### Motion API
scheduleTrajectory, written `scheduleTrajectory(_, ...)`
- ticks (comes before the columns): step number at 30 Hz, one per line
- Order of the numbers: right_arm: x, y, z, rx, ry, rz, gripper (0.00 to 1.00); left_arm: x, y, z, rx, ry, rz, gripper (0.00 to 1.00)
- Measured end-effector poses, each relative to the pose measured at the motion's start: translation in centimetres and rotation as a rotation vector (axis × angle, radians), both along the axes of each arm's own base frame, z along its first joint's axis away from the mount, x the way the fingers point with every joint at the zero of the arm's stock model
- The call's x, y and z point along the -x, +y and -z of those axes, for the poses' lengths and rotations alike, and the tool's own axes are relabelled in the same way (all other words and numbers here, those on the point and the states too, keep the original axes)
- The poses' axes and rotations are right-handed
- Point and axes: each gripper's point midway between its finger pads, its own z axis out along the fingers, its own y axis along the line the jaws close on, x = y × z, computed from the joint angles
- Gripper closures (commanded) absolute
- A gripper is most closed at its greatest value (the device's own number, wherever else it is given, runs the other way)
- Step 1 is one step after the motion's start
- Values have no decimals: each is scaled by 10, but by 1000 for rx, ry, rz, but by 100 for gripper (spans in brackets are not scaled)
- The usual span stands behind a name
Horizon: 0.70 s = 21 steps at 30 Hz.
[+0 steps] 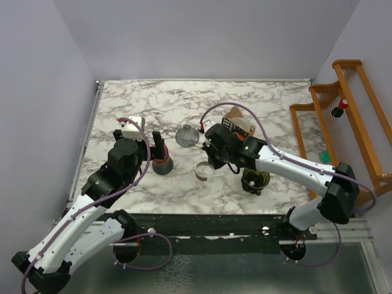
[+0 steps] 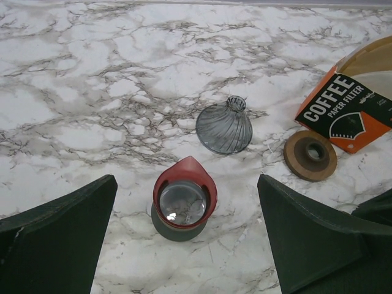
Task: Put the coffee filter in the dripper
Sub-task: Place the coffee server at the center of the board.
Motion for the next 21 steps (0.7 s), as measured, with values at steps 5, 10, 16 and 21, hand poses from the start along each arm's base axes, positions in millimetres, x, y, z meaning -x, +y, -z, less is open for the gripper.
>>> scheduleTrajectory(5, 16, -17, 13, 30, 11, 10, 99, -2, -1, 4, -9, 12, -1, 1)
scheduleTrajectory(10, 21, -26, 16, 31, 3, 32, 100, -4, -2, 7, -17, 23, -1, 1)
scheduleTrajectory(16, 25, -29, 21, 30, 3, 47, 100, -4, -3, 9, -22, 29, -1, 1)
scheduleTrajectory(21, 25, -27, 21, 14, -5, 57, 91, -5, -3, 9, -22, 29, -1, 1)
